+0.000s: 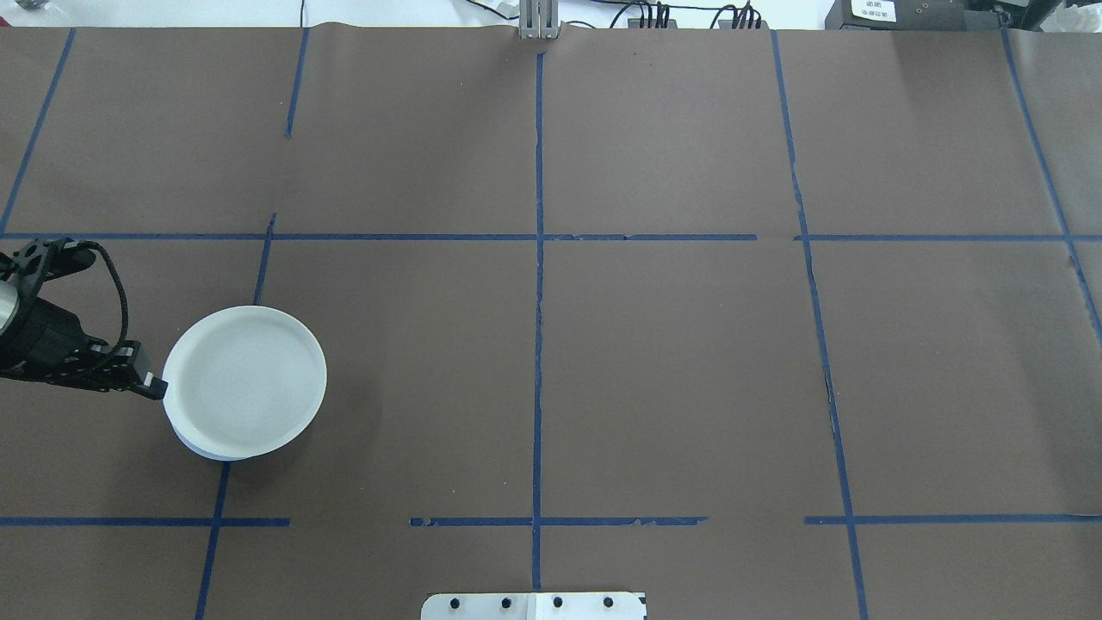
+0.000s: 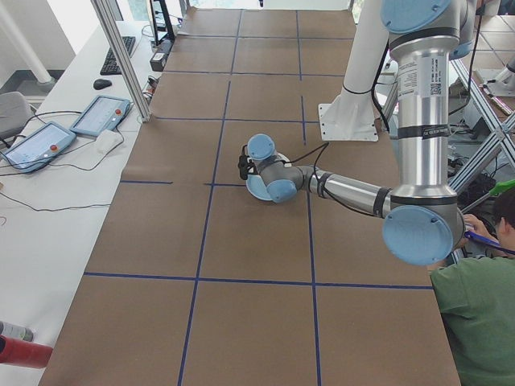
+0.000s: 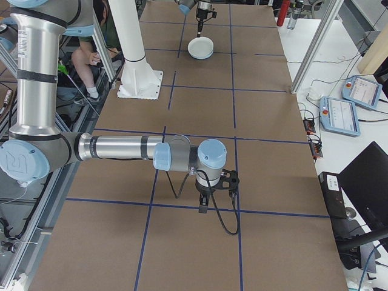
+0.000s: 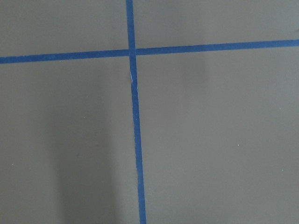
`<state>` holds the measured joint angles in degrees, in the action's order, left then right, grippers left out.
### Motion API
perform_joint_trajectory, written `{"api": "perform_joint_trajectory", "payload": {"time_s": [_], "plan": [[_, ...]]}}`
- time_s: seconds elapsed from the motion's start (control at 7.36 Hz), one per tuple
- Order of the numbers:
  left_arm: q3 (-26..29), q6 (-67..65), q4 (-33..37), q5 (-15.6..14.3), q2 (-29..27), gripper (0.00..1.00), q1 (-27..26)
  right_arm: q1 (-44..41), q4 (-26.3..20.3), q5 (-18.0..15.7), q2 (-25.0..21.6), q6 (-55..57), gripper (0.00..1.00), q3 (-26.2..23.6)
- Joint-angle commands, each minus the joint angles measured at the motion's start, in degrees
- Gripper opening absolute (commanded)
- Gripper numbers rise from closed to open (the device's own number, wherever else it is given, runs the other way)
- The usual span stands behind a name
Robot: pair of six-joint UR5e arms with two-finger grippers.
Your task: Stack plate in center
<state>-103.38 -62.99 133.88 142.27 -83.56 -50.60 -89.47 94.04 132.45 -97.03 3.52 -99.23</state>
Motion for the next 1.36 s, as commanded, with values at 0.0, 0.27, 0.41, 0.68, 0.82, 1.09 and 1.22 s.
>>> {"api": "perform_joint_trajectory", "payload": {"time_s": [0.0, 0.27, 0.41, 0.68, 0.82, 1.09, 1.22], "plan": [[3.3, 5.4, 1.3, 4.9, 1.0, 0.0, -2.8, 0.0, 0.0, 0.0, 0.0, 0.0, 1.0, 0.0], [4.7, 4.9, 2.4, 5.0, 0.8, 0.0, -2.8, 0.0, 0.0, 0.0, 0.0, 0.0, 1.0, 0.0], [4.8, 4.5, 2.4, 5.0, 0.3, 0.0, -2.8, 0.0, 0.0, 0.0, 0.0, 0.0, 1.0, 0.0], [4.8, 1.4, 2.3, 5.0, -0.5, 0.0, -2.6, 0.0, 0.0, 0.0, 0.0, 0.0, 1.0, 0.0], [5.3, 1.4, 2.4, 4.9, -0.7, 0.0, -2.6, 0.0, 0.0, 0.0, 0.0, 0.0, 1.0, 0.0], [6.4, 1.5, 2.4, 4.9, -2.0, 0.28, -2.6, -0.1, 0.0, 0.0, 0.0, 0.0, 1.0, 0.0], [6.1, 1.4, 2.5, 4.8, -2.0, 0.99, -2.8, 0.0, 0.0, 0.0, 0.0, 0.0, 1.0, 0.0]]}}
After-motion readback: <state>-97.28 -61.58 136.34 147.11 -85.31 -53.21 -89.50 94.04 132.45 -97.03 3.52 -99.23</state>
